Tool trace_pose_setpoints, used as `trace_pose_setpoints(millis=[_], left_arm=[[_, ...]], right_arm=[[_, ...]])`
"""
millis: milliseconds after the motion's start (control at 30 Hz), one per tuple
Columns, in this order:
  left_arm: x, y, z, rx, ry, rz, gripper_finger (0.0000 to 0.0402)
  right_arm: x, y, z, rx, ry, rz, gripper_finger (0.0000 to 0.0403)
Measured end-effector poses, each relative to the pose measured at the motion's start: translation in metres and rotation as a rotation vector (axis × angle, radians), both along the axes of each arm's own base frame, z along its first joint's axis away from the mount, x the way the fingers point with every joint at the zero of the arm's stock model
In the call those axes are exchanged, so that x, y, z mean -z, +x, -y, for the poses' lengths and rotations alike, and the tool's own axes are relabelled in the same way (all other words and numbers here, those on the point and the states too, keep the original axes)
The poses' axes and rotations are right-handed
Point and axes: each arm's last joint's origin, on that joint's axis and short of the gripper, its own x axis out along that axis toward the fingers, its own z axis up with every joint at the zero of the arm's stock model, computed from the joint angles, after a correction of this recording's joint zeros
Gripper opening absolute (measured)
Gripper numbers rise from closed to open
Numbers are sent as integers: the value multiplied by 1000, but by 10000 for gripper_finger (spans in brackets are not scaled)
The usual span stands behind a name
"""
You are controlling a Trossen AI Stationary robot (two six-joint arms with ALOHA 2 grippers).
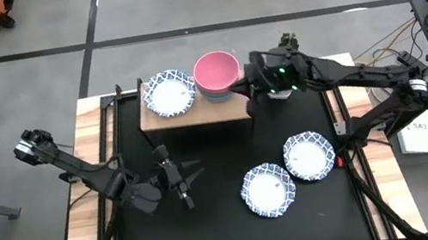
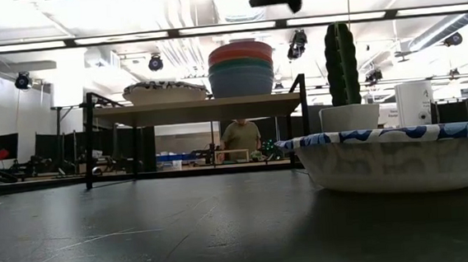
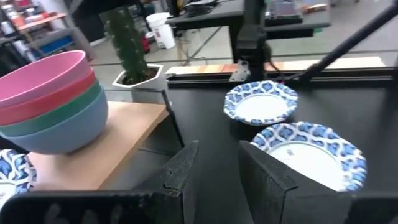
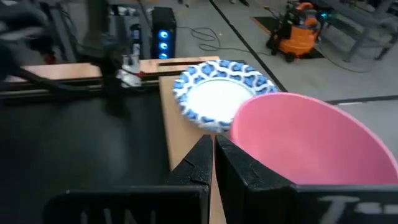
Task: Place and stack bowls onto a shelf
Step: Stack the pink bowl on top of the orange bowl on the shelf
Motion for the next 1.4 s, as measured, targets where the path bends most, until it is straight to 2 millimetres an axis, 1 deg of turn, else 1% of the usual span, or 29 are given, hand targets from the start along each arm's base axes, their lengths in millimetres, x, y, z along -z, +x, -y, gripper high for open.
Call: trace_pose_setpoints(millis=[67,133,267,333,433,500,567,633,700,800,867,933,1133,1267,1333,1400], left_arm=[[0,6,-4,-23,3,5,93],[-5,13,-12,-31,9,18,93],[-14,26,-39,-41,54,4,89],[-22,34,-59,-38,89,5,83],[-39,43,-96,-10,145,15,69],[-49,47,-125,-4,168,23,57],[-55,48,-156,-47,187,22,44],[-54,48,-184,-110,196,1,34],[-48,47,-209,-163,190,-27,24],[-39,46,-235,-181,142,-39,9],[-33,47,-246,-164,102,-43,2],[-26,51,-251,-155,79,-56,1],[-17,61,-254,-153,53,-77,0],[-15,61,-255,-159,28,-81,0],[-16,60,-253,-160,20,-77,0],[-19,58,-251,-160,14,-67,0]], right_arm=[[2,-10,-10,-17,14,7,8],[7,-19,-19,-38,24,7,8],[20,-36,-40,-99,28,24,8],[27,-44,-49,-127,37,59,8],[39,-54,-58,-149,48,104,8],[46,-60,-61,-155,57,131,8],[51,-65,-62,-147,57,151,8],[55,-69,-62,-123,60,166,8],[61,-71,-62,-95,56,153,8],[67,-72,-62,-82,63,141,8],[68,-72,-62,-83,62,138,8],[69,-72,-62,-84,61,133,8],[71,-71,-62,-86,53,124,8],[70,-70,-61,-88,42,124,8],[70,-70,-60,-55,30,125,8],[65,-70,-58,12,4,136,8]])
